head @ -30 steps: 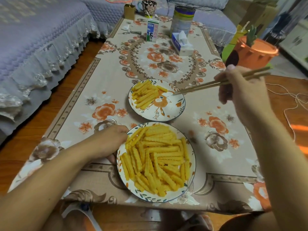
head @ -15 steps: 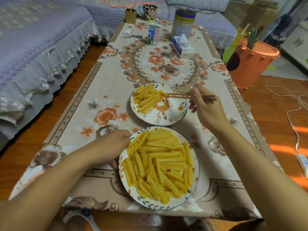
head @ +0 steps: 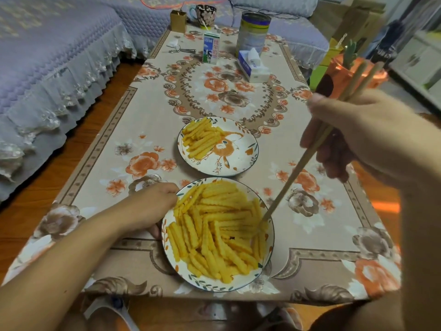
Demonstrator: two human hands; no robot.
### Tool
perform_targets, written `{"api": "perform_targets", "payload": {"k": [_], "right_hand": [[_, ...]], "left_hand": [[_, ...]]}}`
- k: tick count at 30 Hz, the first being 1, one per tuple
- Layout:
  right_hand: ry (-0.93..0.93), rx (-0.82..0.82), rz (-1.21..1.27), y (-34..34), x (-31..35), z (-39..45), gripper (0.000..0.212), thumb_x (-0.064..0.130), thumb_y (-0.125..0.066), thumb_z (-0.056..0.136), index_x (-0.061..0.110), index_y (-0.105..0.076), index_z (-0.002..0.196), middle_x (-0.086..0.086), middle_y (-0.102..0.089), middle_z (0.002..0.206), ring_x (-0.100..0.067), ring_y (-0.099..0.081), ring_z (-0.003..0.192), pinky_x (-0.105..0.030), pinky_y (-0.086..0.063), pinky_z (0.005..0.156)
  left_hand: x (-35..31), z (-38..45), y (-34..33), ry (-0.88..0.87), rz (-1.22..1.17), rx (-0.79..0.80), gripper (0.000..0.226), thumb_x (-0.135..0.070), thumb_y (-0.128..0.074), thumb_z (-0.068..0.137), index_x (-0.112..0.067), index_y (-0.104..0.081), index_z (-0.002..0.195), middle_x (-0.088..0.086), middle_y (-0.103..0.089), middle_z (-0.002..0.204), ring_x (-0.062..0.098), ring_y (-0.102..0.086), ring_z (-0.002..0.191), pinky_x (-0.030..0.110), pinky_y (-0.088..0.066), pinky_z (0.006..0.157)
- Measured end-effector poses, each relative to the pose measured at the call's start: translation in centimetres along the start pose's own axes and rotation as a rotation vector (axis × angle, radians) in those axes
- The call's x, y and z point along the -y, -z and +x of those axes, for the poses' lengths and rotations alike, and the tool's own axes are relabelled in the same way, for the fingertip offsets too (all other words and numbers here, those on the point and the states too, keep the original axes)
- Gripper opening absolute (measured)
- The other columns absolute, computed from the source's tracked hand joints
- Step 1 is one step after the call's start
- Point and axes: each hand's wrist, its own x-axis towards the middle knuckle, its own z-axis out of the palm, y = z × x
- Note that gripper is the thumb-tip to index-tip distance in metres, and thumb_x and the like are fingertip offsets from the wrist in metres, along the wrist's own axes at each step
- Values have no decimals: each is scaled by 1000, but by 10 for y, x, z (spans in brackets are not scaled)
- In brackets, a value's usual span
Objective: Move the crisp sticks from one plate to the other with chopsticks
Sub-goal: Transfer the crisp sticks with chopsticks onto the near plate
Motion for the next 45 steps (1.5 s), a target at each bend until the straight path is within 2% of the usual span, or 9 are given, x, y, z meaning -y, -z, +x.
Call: {"api": "perform_targets", "payload": {"k": [5, 10, 18, 27, 35, 38, 41, 43, 45], "right_hand": [[-37, 58, -174, -13, -2, 4, 60, 45, -46, 106, -1, -72, 76, -10, -65, 53, -26, -63, 44, -27, -49, 38], [-13, -66, -157, -13, -3, 7, 61, 45, -44, 107, -1, -71, 78, -13, -66, 56, -26, -64, 45, -24, -49, 38], [-50, -8, -185, -15, -8, 11, 50, 40, -51, 105, 1, -71, 79, -3, -66, 51, -18, -63, 41, -21, -47, 37], [73, -214, -82, -4, -23, 27, 50, 37, -50, 106, 4, -71, 74, 0, -53, 45, -12, -44, 38, -20, -36, 36], [215, -323, 166, -42, -33, 39, 42, 33, -46, 109, 10, -71, 84, -8, -60, 65, -13, -53, 49, -25, -46, 45], [188, -349, 226, -69, -44, 51, 43, 30, -46, 109, 5, -72, 86, -11, -61, 61, -16, -56, 44, -27, -48, 42], [163, -404, 281, -91, -44, 67, 46, 34, -49, 108, 5, -73, 81, -8, -61, 55, -22, -57, 43, -32, -47, 41], [141, -442, 293, -104, -40, 79, 47, 38, -51, 107, 6, -72, 81, -5, -61, 53, -21, -58, 42, -34, -49, 43], [116, -464, 284, -116, -36, 86, 49, 41, -51, 106, 6, -72, 79, -3, -60, 51, -20, -59, 41, -37, -52, 46]], "left_hand": [[0, -2, -1, 1, -26, -12, 25, -11, -44, 98, -10, -69, 99, 19, -69, 93, 36, -73, 67, 58, -62, 64], [2, 0, 0, -2, -24, -16, 23, -11, -45, 97, -6, -67, 99, 22, -66, 98, 39, -73, 66, 65, -59, 67], [1, 2, 0, -7, -8, -9, 21, -9, -45, 98, -1, -65, 99, 20, -60, 102, 36, -73, 68, 66, -58, 66], [-1, -2, -1, -6, 11, -19, 23, -11, -45, 100, -4, -66, 99, 19, -63, 99, 37, -73, 66, 64, -59, 69], [0, -3, 0, -18, 41, -24, 25, -20, -44, 100, -9, -67, 101, 17, -69, 96, 38, -74, 67, 60, -60, 67], [-2, -4, 0, -33, 50, 0, 35, -31, -40, 98, -4, -63, 102, 20, -66, 104, 33, -74, 75, 49, -62, 62], [-5, -6, 0, -29, 60, -22, 28, -24, -38, 103, -6, -55, 91, 19, -65, 100, 33, -72, 65, 43, -56, 61], [-7, -8, 1, -11, 9, -17, 22, -14, -38, 104, -7, -51, 88, 17, -59, 107, 28, -64, 78, 39, -49, 72], [-10, -11, 6, 6, 110, 72, 9, -3, -48, 98, -3, -56, 102, 16, -56, 120, 24, -59, 99, 33, -50, 87]]}}
